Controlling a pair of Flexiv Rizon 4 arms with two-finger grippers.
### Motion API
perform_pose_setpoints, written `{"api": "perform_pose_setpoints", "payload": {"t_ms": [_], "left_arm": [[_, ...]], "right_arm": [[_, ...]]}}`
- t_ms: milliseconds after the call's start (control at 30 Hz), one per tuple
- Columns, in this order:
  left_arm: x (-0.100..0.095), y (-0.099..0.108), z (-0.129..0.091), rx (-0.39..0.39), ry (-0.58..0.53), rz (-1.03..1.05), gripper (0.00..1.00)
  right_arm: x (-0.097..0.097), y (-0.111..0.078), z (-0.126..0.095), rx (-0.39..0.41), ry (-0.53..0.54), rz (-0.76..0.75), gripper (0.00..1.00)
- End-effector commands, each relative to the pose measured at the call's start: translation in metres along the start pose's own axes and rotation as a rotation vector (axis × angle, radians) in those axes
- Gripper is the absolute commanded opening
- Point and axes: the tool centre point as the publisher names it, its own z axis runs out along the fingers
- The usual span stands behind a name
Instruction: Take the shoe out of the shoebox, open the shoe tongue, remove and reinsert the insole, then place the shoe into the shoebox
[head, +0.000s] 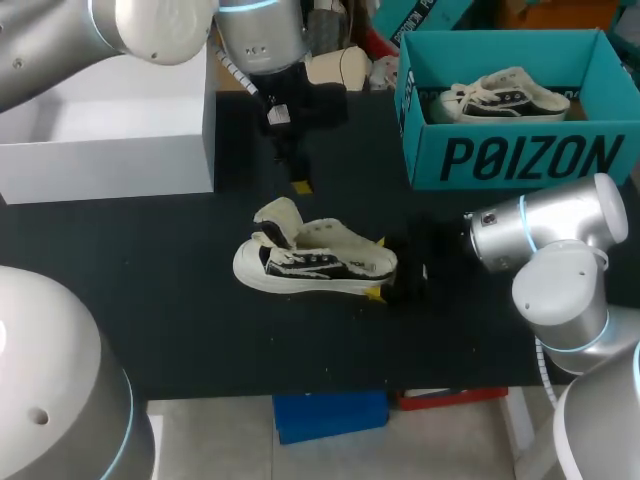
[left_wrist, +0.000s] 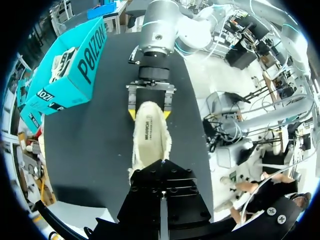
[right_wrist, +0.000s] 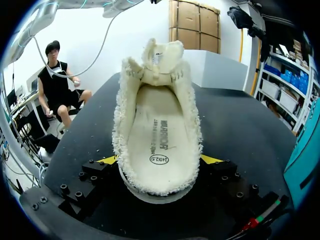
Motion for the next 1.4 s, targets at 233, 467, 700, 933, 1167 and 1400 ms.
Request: {"api": "perform_pose_setpoints", "payload": {"t_ms": [233, 467, 700, 933, 1167, 1400], "left_arm": [[-0.016, -0.007, 0.036, 0.001, -0.022, 0.158, 0.00], [-0.022, -0.013, 0.057, 0.016, 0.007, 0.168, 0.00], [-0.029, -0.009, 0.085, -0.005, 0.068, 0.121, 0.00], [-0.035, -0.005, 0.102, -0.045, 0.074, 0.058, 0.00], [-0.035, -0.005, 0.102, -0.045, 0.074, 0.058, 0.00], [-0.033, -0.005, 0.098, -0.001, 0.141, 0.111, 0.00]], "right_arm": [[0.000, -0.004, 0.000, 0.000, -0.001, 0.001, 0.00], [0.000, -0.004, 0.000, 0.000, -0.001, 0.001, 0.00], [0.000, -0.004, 0.000, 0.000, -0.001, 0.001, 0.00], [0.000, -0.004, 0.000, 0.000, -0.001, 0.001, 0.00], [0.000, -0.004, 0.000, 0.000, -0.001, 0.001, 0.00], [0.000, -0.004, 0.000, 0.000, -0.001, 0.001, 0.00]]}}
